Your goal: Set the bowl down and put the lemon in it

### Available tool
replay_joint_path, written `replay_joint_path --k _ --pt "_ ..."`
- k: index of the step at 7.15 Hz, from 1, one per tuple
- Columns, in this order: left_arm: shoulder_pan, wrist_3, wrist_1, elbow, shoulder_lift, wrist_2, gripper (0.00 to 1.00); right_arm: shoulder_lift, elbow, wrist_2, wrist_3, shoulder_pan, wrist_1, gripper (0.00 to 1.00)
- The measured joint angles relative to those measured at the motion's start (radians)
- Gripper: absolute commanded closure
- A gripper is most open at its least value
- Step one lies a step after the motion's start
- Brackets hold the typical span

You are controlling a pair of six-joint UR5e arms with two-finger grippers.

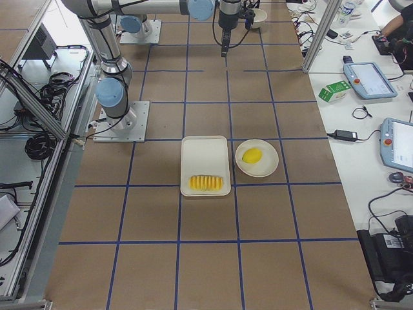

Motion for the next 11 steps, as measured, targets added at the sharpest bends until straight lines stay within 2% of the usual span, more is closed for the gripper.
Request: replay_joint_path --k 3,4,7,11 --pt "0.180 0.121 0.175 0.031 -0.205 0.001 0.00 0.021 0.006 -0.007 -0.051 -0.105 -0.020 0.00" --pt "0.211 0.168 0.240 0.061 -0.288 0.001 0.00 0.050 0.006 -0.025 -0.090 -0.159 -0.069 0.00" --pt "0.293 0.259 0.322 0.179 -0.511 0.002 0.00 0.177 0.004 -0.079 -0.424 -0.286 -0.275 0.00" --pt "0.304 0.323 0.439 0.198 -0.627 0.003 0.00 0.354 -0.002 -0.075 -0.685 -0.410 -0.474 0.00"
